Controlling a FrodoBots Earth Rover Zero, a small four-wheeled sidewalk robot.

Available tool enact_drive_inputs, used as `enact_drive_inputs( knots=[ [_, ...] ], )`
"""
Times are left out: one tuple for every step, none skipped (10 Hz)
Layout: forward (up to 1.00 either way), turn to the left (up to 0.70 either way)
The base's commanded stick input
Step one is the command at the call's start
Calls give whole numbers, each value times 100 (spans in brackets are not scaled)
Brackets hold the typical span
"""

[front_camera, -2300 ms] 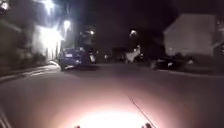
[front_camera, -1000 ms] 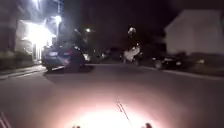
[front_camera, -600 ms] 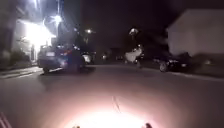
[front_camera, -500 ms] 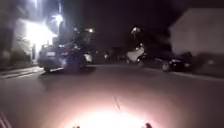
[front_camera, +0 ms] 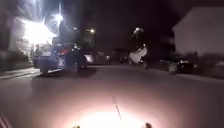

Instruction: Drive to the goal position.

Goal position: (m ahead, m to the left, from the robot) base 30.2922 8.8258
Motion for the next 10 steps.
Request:
enact_drive_inputs(
  knots=[
    [100, 40],
    [100, 33],
    [100, 0],
    [100, 0],
    [100, 0],
    [100, 0],
    [100, 0],
    [100, 0],
    [100, 0],
    [100, 0]
  ],
)
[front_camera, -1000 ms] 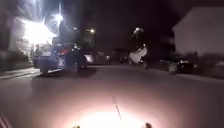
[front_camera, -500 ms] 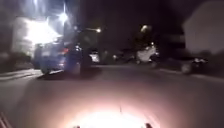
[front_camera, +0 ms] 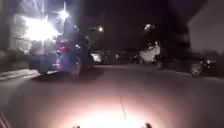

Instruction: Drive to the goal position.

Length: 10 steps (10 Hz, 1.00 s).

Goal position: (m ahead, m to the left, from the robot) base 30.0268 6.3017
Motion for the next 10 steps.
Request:
enact_drive_inputs(
  knots=[
    [100, 0],
    [100, 0],
    [100, 0],
    [100, 0],
    [100, 0],
    [100, -3],
    [100, -40],
    [100, -28],
    [100, 0],
    [100, 0]
  ],
)
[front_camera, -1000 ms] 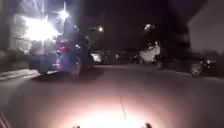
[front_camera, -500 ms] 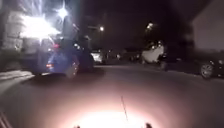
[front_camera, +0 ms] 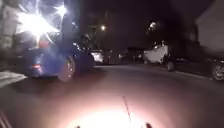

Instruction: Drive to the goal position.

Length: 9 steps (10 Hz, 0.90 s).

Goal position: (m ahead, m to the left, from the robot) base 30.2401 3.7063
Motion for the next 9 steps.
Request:
enact_drive_inputs(
  knots=[
    [100, 0],
    [100, 0],
    [100, 0],
    [100, 0],
    [100, 0],
    [100, 0],
    [100, 0],
    [100, 0],
    [100, 0]
  ],
)
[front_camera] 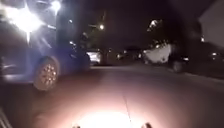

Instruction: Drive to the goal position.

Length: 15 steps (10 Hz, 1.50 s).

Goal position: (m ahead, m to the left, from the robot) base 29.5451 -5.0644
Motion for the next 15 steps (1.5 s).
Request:
enact_drive_inputs(
  knots=[
    [100, 0],
    [100, -22],
    [100, -40],
    [100, -23],
    [100, 0],
    [100, 0],
    [100, 0],
    [100, 0],
    [100, 0],
    [100, 0],
    [100, 0],
    [100, 0],
    [100, 0],
    [100, 0],
    [100, 0]
  ],
)
